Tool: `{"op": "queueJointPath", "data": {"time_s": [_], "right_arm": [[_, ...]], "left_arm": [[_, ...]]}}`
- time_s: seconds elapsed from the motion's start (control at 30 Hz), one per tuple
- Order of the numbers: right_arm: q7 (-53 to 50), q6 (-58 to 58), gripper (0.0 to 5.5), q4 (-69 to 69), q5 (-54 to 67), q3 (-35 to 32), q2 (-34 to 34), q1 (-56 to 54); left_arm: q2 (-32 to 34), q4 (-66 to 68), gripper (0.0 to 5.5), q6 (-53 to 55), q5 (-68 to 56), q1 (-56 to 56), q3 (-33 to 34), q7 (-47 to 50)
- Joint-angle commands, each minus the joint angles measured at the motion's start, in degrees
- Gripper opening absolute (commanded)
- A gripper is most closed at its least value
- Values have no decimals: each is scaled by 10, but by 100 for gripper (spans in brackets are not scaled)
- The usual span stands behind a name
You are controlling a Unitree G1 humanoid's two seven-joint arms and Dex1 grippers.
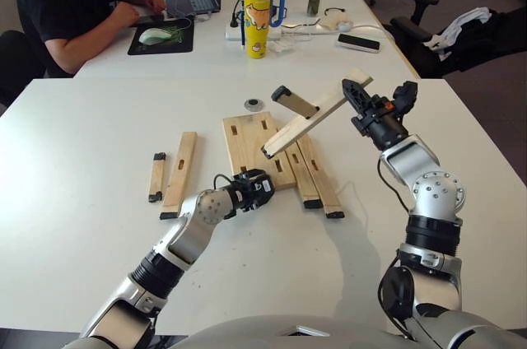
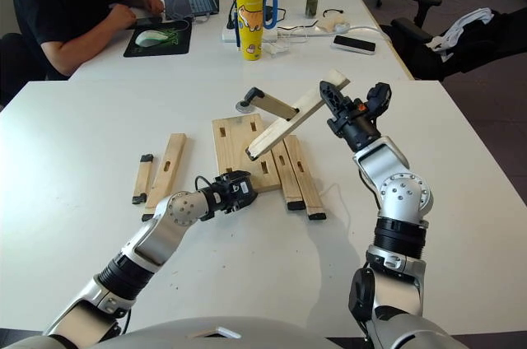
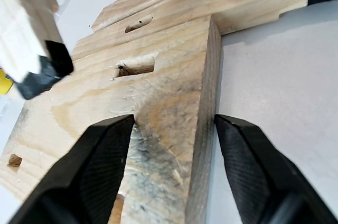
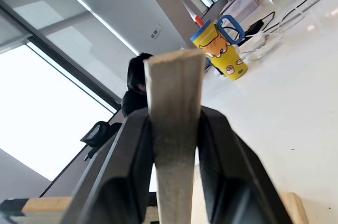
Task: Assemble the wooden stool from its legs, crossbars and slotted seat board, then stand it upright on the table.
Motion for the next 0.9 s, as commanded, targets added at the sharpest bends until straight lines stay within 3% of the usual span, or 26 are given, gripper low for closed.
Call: {"op": "queueJointPath", "data": {"time_s": [0.03,0.43,0.9], "right_arm": [[-44,-2,104,-64,1,-8,5,17],[-63,0,104,-78,-21,14,17,46],[-68,-56,104,-115,-138,52,0,59]], "left_arm": [[-3,29,284,75,23,32,-6,18],[-15,10,284,116,12,41,-5,33],[-6,9,284,124,9,40,-3,31]]}}
